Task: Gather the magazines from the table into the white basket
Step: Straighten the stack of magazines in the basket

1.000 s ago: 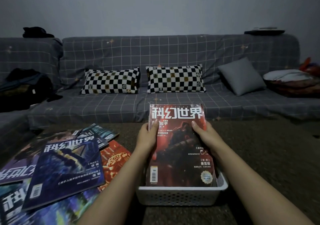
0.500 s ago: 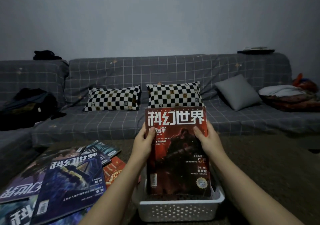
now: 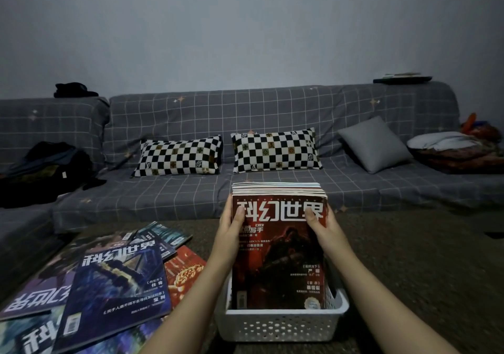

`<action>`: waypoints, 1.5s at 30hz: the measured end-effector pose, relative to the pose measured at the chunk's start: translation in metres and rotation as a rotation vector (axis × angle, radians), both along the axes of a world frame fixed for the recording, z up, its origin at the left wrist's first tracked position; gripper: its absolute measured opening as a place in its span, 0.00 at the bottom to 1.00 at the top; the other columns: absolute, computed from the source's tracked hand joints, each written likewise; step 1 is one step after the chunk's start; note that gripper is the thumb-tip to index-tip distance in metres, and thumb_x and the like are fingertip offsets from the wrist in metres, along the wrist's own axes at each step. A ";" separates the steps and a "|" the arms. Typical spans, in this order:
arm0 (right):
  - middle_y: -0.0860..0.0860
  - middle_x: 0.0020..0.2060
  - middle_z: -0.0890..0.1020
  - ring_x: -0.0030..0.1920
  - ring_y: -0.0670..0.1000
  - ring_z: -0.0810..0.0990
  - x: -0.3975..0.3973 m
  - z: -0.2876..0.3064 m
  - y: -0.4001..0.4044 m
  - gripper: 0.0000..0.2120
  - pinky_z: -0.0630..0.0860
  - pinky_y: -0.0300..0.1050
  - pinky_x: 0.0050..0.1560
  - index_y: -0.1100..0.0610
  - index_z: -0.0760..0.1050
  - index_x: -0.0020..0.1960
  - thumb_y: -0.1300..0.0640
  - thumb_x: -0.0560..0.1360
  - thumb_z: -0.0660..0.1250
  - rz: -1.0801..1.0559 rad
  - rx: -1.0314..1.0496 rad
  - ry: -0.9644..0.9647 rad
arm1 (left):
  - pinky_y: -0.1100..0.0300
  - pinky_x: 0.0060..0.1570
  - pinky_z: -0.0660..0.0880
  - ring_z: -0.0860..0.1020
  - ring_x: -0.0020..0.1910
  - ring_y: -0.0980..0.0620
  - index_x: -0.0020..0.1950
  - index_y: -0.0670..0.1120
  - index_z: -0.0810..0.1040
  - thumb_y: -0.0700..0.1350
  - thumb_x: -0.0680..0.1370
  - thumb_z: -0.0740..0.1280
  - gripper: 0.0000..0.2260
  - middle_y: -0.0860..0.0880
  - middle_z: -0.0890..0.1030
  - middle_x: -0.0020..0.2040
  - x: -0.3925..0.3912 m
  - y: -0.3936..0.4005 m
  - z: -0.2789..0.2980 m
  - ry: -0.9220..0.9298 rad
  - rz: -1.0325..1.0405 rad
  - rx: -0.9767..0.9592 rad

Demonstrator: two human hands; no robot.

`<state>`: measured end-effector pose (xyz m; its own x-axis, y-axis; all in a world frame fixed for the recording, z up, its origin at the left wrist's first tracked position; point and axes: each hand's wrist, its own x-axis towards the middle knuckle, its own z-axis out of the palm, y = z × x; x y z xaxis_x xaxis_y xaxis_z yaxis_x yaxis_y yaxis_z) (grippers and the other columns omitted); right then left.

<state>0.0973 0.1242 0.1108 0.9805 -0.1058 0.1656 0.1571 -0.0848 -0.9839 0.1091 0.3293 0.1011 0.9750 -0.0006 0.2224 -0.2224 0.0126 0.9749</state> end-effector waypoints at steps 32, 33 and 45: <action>0.47 0.69 0.67 0.67 0.45 0.64 -0.067 -0.030 0.083 0.24 0.62 0.45 0.67 0.47 0.65 0.70 0.50 0.75 0.65 -0.055 -0.398 -0.238 | 0.58 0.57 0.72 0.67 0.68 0.50 0.76 0.52 0.58 0.53 0.82 0.55 0.22 0.47 0.62 0.75 -0.064 0.015 -0.022 0.065 0.287 0.155; 0.47 0.67 0.70 0.65 0.43 0.66 -0.072 -0.030 0.093 0.23 0.64 0.42 0.65 0.47 0.66 0.69 0.51 0.75 0.65 -0.002 -0.393 -0.226 | 0.56 0.62 0.70 0.66 0.69 0.50 0.75 0.51 0.61 0.52 0.82 0.55 0.21 0.47 0.63 0.74 -0.071 0.023 -0.022 0.054 0.317 0.179; 0.49 0.58 0.79 0.57 0.44 0.76 -0.076 -0.056 0.226 0.16 0.69 0.30 0.55 0.56 0.74 0.63 0.59 0.76 0.66 0.281 -0.328 -0.217 | 0.51 0.65 0.67 0.73 0.63 0.47 0.65 0.46 0.73 0.48 0.81 0.58 0.15 0.45 0.75 0.65 -0.113 0.146 -0.045 0.166 0.596 0.411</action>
